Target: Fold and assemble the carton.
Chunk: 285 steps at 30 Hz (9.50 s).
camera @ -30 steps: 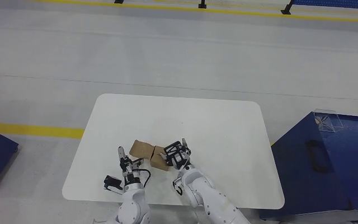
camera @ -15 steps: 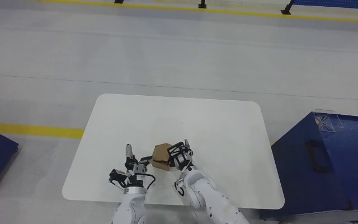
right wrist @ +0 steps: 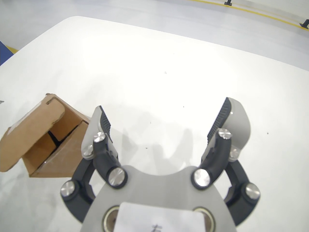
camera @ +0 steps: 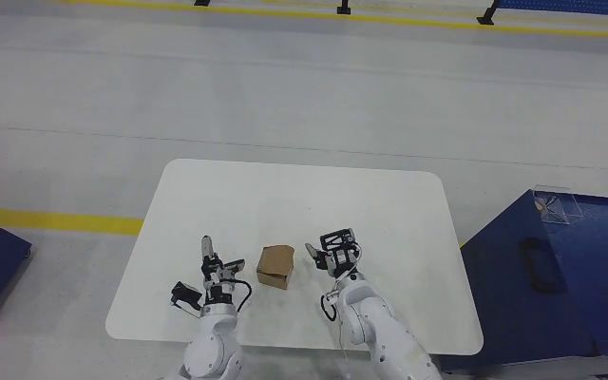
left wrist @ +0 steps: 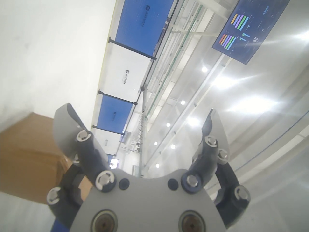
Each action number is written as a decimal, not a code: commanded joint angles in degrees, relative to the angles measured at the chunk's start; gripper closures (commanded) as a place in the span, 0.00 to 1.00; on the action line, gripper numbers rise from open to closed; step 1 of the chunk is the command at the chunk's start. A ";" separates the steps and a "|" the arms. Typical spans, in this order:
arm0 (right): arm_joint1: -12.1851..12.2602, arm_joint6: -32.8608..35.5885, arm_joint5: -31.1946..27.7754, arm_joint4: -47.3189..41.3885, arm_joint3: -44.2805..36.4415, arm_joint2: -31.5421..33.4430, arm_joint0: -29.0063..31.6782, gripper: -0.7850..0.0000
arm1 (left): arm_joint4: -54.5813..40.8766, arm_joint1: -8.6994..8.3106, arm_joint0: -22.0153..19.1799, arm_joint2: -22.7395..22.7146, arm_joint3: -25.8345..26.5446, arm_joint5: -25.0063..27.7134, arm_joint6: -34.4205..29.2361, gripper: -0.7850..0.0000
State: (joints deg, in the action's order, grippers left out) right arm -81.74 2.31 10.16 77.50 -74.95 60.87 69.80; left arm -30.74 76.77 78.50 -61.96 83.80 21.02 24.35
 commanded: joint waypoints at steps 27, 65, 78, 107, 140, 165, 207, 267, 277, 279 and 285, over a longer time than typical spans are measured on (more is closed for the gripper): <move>-0.50 -2.72 0.87 -2.73 1.35 1.78 -0.01 0.00 | -2.81 1.66 4.46 2.69 6.50 -19.97 -10.78 0.00; -0.32 4.18 -4.62 2.56 -2.02 2.75 -0.96 0.00 | 9.41 3.59 2.98 5.34 3.79 -25.11 -10.99 0.00; -0.30 5.42 -5.47 0.53 -2.48 3.46 -0.67 0.00 | 9.46 3.65 3.19 5.08 4.00 -23.82 -10.44 0.00; 0.52 20.05 -16.87 -9.96 1.53 7.62 -5.72 0.00 | 25.83 1.70 -0.89 2.06 1.77 -32.94 -29.57 0.04; 0.94 18.58 -19.65 -11.94 2.03 6.69 -5.75 0.00 | 24.25 2.83 -1.07 1.97 0.26 -33.10 -28.07 0.23; 1.00 19.46 -22.08 -14.97 3.85 5.33 -7.42 0.00 | 23.79 3.19 -0.52 0.64 0.37 -32.61 -27.98 0.26; 1.31 20.50 -23.74 -17.23 8.07 4.25 -10.17 0.00 | 24.00 4.36 -1.45 1.48 -1.55 -34.03 -26.48 0.33; 1.81 16.69 -14.40 -25.62 5.98 9.41 -8.90 0.00 | 101.13 1.67 3.09 5.12 0.85 -21.12 -5.22 0.00; 2.24 18.28 -14.82 -26.98 5.93 11.19 -8.28 0.00 | 121.92 2.27 -2.24 8.51 -8.57 -33.75 -12.19 0.00; 2.24 18.28 -14.82 -26.98 5.93 11.19 -8.28 0.00 | 122.37 2.50 -2.74 8.95 -9.76 -33.91 -13.48 0.00; 2.24 18.28 -14.82 -26.98 5.93 11.19 -8.28 0.00 | 123.73 3.35 -4.49 10.62 -13.66 -34.58 -16.18 0.81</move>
State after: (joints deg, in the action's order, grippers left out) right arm -79.50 20.59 -4.65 50.52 -69.02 72.06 61.52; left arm 93.15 79.91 74.26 -51.68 70.93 -13.35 8.43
